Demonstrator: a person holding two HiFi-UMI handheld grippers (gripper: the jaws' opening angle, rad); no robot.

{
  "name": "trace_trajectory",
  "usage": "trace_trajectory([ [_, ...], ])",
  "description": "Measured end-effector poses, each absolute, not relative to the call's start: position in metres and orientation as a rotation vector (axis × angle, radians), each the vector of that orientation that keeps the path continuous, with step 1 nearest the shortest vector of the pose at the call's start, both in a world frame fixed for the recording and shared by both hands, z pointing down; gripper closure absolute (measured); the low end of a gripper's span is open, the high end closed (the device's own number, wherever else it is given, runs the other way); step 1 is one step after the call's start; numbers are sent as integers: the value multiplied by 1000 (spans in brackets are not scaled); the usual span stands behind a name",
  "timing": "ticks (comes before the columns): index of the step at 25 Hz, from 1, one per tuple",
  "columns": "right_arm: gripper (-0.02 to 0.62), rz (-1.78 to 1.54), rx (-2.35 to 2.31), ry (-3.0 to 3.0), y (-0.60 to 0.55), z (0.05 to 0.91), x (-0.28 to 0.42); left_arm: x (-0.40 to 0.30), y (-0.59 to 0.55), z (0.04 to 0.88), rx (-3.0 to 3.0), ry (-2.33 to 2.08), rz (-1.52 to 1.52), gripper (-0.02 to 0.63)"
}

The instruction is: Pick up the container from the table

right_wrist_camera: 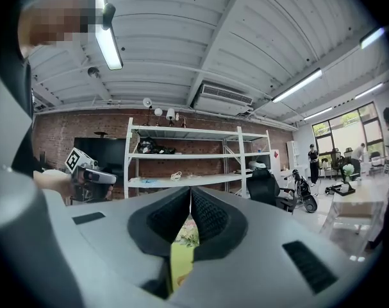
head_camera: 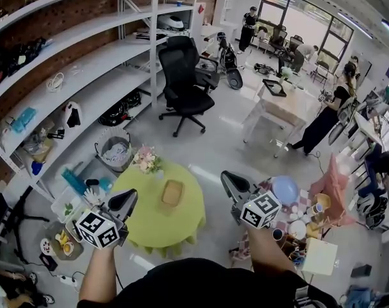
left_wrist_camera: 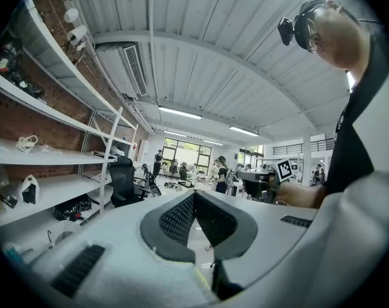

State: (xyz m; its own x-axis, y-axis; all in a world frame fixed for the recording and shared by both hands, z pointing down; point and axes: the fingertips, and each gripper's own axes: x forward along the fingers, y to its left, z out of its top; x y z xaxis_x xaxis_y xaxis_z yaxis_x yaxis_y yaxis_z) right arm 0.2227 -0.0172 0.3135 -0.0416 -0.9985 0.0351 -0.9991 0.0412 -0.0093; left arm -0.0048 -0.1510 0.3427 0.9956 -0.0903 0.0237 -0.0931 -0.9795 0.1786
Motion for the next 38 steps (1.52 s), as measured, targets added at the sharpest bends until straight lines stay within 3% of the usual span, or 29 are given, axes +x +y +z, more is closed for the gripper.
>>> trace_trajectory([
  [23,549,66,2124,-2147,-74,316,178,-24,-213,347,2929,-8,-36,591],
  [38,516,36,2149,-2178,-66,312,201,-16,-199,341,2958,-61,-36,591],
])
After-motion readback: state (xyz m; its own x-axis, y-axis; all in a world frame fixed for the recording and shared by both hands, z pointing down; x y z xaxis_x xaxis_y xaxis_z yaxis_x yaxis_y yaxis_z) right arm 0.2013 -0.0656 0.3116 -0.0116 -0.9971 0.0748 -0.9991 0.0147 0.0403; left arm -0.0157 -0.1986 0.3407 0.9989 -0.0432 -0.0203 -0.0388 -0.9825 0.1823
